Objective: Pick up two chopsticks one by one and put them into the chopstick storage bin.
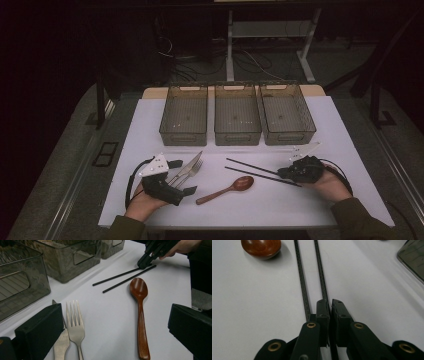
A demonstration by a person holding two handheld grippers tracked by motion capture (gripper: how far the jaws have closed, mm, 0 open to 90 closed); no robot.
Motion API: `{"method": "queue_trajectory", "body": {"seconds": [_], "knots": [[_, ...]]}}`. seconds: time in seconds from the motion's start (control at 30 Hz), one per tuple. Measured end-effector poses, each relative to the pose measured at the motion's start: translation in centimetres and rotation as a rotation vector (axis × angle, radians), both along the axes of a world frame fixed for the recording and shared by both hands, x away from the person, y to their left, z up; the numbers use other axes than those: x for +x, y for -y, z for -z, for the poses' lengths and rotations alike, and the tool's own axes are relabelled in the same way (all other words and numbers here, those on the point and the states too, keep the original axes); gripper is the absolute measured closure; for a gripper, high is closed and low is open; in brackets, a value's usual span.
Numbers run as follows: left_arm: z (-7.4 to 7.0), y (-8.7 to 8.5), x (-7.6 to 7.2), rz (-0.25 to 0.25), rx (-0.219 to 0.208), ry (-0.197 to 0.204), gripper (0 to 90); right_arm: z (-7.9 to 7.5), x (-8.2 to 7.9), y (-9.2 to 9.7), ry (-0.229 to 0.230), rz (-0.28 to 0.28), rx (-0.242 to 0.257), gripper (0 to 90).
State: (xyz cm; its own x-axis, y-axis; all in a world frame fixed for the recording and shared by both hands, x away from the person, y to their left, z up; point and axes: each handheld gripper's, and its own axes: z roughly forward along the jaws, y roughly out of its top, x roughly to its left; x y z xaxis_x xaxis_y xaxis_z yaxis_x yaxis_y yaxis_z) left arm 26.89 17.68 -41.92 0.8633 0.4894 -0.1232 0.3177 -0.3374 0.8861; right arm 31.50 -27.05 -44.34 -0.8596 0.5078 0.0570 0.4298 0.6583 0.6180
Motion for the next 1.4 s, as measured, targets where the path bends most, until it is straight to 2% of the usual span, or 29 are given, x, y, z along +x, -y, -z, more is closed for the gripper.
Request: {"method": "queue_trajectory", "body": {"seconds": [0.13, 0.43, 0.7, 1.13, 1.3, 1.4], "knots": [[0.00, 0.02, -0.01, 0.001, 0.000, 0.000, 0.0, 0.11, 0.09, 0.15, -0.006, -0.002, 0.012, 82.1], [-0.01, 0.02, 0.01, 0.003, -0.001, 0.005, 0.0, -0.02, -0.19, -0.25, 0.029, -0.025, -0.025, 84.4], [-0.01, -0.02, 0.00, 0.001, -0.003, 0.002, 0.0, 0.02, 0.04, 0.05, 0.011, -0.019, 0.000, 84.7], [-0.02, -0.02, -0.03, 0.001, -0.003, 0.005, 0.0, -0.04, 0.02, 0.19, 0.004, -0.018, 0.008, 84.7], [-0.03, -0.03, -0.03, 0.001, -0.003, 0.006, 0.0, -0.51, 0.02, 0.52, 0.019, -0.019, 0.062, 84.8], [-0.02, -0.01, -0.03, 0.001, -0.002, 0.006, 0.0, -0.72, -0.03, 0.75, 0.020, -0.014, 0.077, 84.8]]}}
